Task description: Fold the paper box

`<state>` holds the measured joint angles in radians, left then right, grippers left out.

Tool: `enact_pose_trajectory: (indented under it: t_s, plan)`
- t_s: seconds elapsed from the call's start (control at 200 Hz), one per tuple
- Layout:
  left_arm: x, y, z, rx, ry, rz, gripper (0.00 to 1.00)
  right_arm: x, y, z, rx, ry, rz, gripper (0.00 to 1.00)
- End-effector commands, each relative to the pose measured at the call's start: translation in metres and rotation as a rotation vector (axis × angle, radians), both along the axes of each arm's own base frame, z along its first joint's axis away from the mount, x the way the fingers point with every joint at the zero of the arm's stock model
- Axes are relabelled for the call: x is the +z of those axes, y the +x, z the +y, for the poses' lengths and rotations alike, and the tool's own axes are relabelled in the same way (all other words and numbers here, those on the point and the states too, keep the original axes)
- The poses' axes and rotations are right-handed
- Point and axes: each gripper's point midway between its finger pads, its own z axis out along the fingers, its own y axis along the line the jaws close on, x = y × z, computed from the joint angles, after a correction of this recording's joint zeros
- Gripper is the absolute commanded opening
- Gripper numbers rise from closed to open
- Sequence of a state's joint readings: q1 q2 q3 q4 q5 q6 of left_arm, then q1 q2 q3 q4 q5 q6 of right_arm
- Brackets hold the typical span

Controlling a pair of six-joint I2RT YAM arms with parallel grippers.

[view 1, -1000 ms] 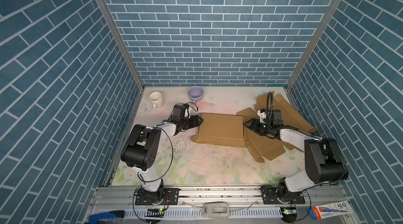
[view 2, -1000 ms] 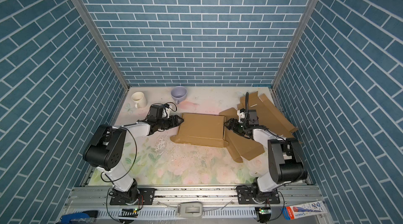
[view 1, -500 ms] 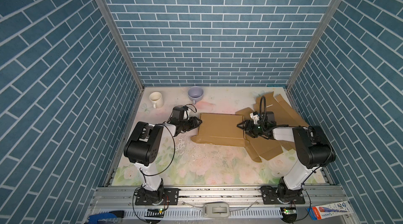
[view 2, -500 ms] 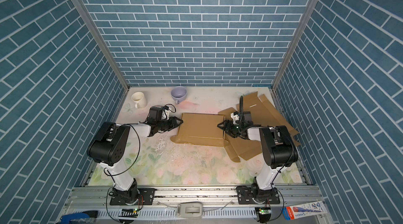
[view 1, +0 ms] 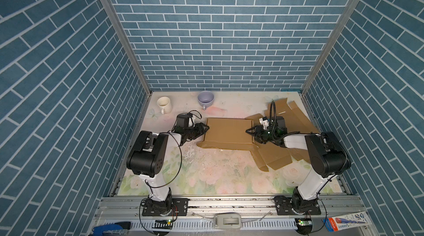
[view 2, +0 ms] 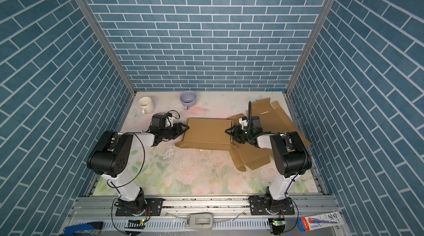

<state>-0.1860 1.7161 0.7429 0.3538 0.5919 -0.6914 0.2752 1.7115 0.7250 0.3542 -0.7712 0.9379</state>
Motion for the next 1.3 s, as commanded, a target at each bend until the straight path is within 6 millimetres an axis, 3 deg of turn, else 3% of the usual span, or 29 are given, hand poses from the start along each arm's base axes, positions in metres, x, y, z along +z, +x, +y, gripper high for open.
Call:
enact_pose_trajectory:
  t_s: [0.0,0.17,0.28,0.39,0.475,0.53,0.61,0.795,1.09,1.295]
  plan:
    - [0.03,-0.001,0.012,0.039,-0.019,-0.047,0.68,0.028,0.004,0.005,-0.031,0.052,0.039,0.42]
    - [0.079,-0.013,0.035,0.07,0.145,-0.181,0.69,0.037,0.002,0.001,-0.086,0.071,0.151,0.35]
    - [0.121,-0.028,0.041,0.024,0.365,-0.343,0.72,0.046,-0.001,0.001,-0.119,0.094,0.226,0.33]
    - [0.167,-0.054,0.016,-0.152,0.576,-0.573,0.74,0.051,-0.006,0.003,-0.133,0.124,0.32,0.31]
    - [0.188,-0.084,-0.014,-0.35,0.717,-0.764,0.79,0.06,-0.01,0.007,-0.131,0.16,0.365,0.3]
    - [0.189,-0.103,-0.033,-0.499,0.789,-0.859,0.82,0.063,-0.013,0.008,-0.125,0.168,0.389,0.29]
    - [0.176,-0.121,-0.048,-0.679,0.876,-0.904,0.84,0.069,-0.016,0.011,-0.106,0.176,0.409,0.29]
    - [0.143,-0.132,-0.07,-0.948,1.005,-0.914,0.84,0.08,-0.02,0.015,-0.084,0.186,0.427,0.29]
    - [0.124,-0.125,-0.084,-1.07,1.171,-0.969,0.84,0.092,-0.033,0.018,-0.046,0.192,0.445,0.28]
    - [0.116,-0.117,-0.083,-1.041,1.334,-1.061,0.83,0.1,-0.044,0.021,-0.014,0.219,0.482,0.27]
